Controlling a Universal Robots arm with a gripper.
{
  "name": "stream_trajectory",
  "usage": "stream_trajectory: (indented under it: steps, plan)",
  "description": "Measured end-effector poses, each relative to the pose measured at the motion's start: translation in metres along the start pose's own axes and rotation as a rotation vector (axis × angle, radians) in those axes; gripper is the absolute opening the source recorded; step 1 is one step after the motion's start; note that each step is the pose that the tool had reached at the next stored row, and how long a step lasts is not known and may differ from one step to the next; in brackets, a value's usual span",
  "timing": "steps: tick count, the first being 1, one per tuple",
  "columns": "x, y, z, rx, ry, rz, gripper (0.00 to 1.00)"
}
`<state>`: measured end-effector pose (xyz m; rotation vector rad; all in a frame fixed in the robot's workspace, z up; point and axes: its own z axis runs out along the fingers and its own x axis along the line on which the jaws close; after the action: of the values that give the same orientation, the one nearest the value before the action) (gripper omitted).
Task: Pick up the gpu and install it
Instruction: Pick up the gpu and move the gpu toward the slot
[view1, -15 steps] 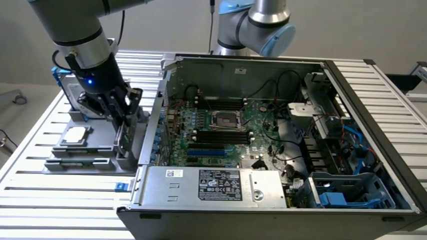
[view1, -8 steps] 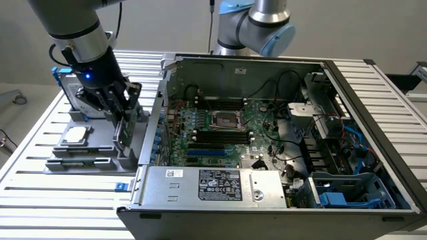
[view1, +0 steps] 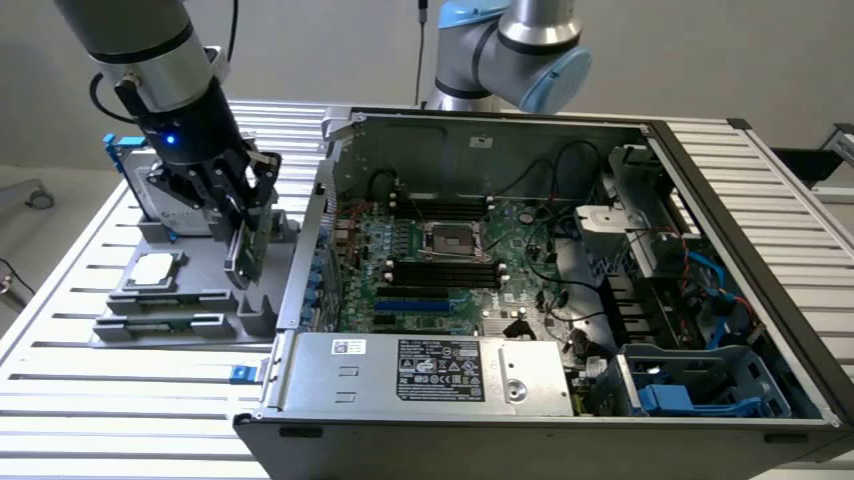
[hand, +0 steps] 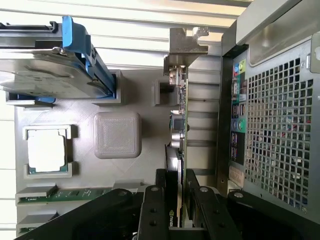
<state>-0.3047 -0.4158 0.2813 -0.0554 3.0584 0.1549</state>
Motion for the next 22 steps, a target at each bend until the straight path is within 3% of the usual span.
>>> stream_trajectory:
  steps: [3, 6, 13, 22]
  plan:
    - [0.000, 0.0001, -0.0043, -0.0150, 0.0024, 0.001, 0.26]
    - [-0.001, 0.0004, -0.0121, -0.0206, 0.0060, 0.002, 0.26]
    - [-0.008, 0.0018, -0.0392, -0.0224, 0.0216, 0.004, 0.26]
    - [-0.020, -0.0021, -0.0731, -0.0238, 0.0492, 0.007, 0.26]
